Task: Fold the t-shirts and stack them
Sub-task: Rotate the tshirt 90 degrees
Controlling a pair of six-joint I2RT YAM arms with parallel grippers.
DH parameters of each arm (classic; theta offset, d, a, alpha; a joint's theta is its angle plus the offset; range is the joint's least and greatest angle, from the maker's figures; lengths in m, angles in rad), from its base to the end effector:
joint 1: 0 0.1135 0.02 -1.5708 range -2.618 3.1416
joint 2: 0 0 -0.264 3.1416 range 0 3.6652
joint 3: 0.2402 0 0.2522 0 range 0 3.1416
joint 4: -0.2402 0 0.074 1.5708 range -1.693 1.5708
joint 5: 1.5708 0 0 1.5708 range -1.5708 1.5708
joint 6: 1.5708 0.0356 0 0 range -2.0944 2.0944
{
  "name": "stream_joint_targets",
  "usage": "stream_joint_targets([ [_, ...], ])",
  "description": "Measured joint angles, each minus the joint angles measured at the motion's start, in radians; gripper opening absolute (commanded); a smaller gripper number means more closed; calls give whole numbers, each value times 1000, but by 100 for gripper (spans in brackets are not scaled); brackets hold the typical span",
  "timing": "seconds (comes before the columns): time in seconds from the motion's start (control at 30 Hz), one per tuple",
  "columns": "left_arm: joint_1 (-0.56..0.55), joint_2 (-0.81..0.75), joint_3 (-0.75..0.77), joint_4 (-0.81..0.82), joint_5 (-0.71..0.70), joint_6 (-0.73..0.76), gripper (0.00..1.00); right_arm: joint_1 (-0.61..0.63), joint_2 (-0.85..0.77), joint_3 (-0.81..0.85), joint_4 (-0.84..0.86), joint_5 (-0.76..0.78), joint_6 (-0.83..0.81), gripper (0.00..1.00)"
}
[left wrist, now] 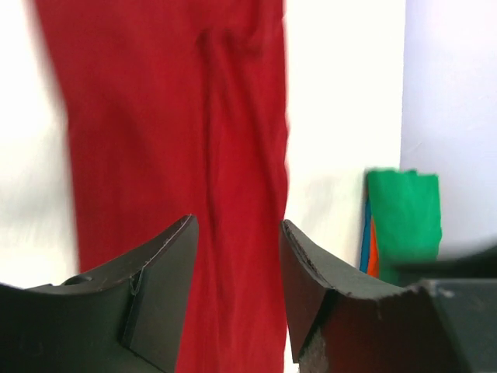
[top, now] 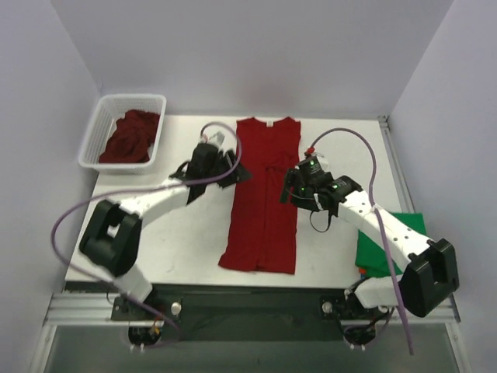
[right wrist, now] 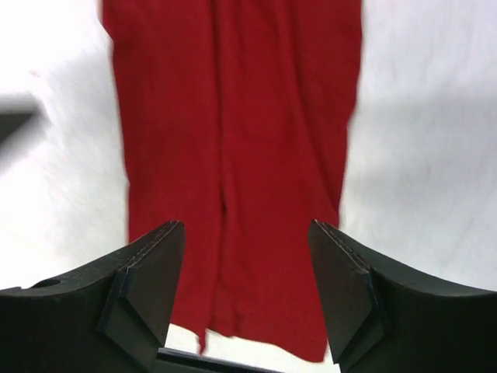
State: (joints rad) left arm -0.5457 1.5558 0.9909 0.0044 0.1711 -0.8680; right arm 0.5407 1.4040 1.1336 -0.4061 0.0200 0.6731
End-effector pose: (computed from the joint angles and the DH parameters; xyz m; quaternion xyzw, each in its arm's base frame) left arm 0.2938 -0.1855 0.2390 -0.0991 0.8672 -0.3700 0.3181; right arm 0.2693 0.1609 0.2976 0.0640 0.8994 0.2392 0.3603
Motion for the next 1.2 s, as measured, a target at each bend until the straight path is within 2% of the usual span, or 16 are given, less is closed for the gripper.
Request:
stream_joint_targets([
  [0.17, 19, 322, 301, 95, 108, 90, 56, 105, -219, -362, 15, 14, 98, 60],
  [0.3, 25, 519, 492, 90, 172, 150, 56, 223, -324, -557, -5, 27, 203, 60],
  [0.37, 31, 596, 554, 82, 194, 171, 56, 280, -356, -605, -9, 33, 256, 60],
  [0.5, 51, 676, 586, 57, 217, 187, 56, 394, -370, -635, -7, 60, 350, 60],
  [0.7, 70, 735, 617, 27, 229, 196, 54, 476, -290, -644, 42, 93, 441, 57],
  [0.8, 70, 738, 622, 26, 228, 196, 54, 476, -262, -649, 73, 112, 462, 43],
  [0.83, 70, 740, 622, 26, 228, 196, 54, 476, -254, -647, 79, 116, 463, 28],
  [0.93, 70, 743, 626, 27, 229, 194, 54, 476, -234, -643, 88, 127, 465, 14],
  [1.03, 71, 746, 631, 25, 229, 192, 54, 475, -233, -628, 65, 131, 453, 7],
  [1.2, 72, 755, 660, -14, 225, 193, 53, 473, -300, -563, -42, 128, 412, 7],
])
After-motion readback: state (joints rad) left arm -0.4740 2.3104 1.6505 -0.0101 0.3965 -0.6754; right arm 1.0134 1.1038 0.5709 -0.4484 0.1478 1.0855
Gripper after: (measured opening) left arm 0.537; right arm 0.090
